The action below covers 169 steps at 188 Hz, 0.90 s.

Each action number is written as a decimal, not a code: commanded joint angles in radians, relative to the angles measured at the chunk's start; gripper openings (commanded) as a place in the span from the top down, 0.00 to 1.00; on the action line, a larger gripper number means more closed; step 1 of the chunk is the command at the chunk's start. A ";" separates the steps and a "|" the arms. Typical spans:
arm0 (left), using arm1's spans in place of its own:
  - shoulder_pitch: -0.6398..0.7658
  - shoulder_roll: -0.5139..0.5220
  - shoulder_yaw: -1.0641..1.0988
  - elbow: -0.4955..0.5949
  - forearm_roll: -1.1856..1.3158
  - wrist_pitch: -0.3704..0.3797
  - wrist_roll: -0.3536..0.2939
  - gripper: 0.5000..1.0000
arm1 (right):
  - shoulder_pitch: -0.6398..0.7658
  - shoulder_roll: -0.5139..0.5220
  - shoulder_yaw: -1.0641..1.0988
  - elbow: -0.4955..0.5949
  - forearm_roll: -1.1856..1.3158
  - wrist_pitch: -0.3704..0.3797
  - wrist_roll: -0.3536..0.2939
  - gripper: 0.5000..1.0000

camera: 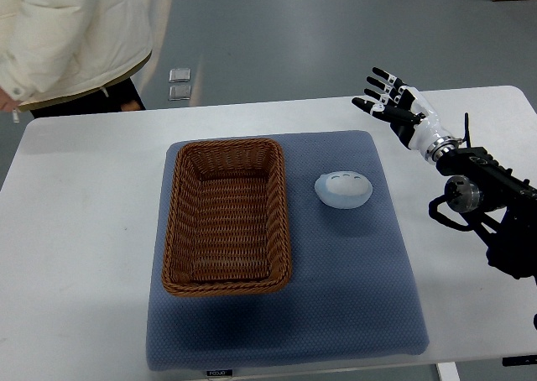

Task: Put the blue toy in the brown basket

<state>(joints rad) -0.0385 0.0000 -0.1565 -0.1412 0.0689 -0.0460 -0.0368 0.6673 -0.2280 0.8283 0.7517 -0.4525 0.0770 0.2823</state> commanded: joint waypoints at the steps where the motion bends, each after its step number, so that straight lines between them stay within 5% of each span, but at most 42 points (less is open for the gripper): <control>1: -0.001 0.000 0.000 0.000 0.000 0.000 0.000 0.00 | 0.000 -0.001 0.000 0.000 0.000 -0.002 0.000 0.18; 169: -0.001 0.000 -0.003 -0.003 0.002 0.000 0.000 0.00 | 0.000 -0.004 0.000 0.002 0.000 0.004 -0.002 0.18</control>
<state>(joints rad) -0.0400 0.0000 -0.1578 -0.1442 0.0700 -0.0444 -0.0368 0.6673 -0.2314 0.8283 0.7516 -0.4525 0.0801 0.2807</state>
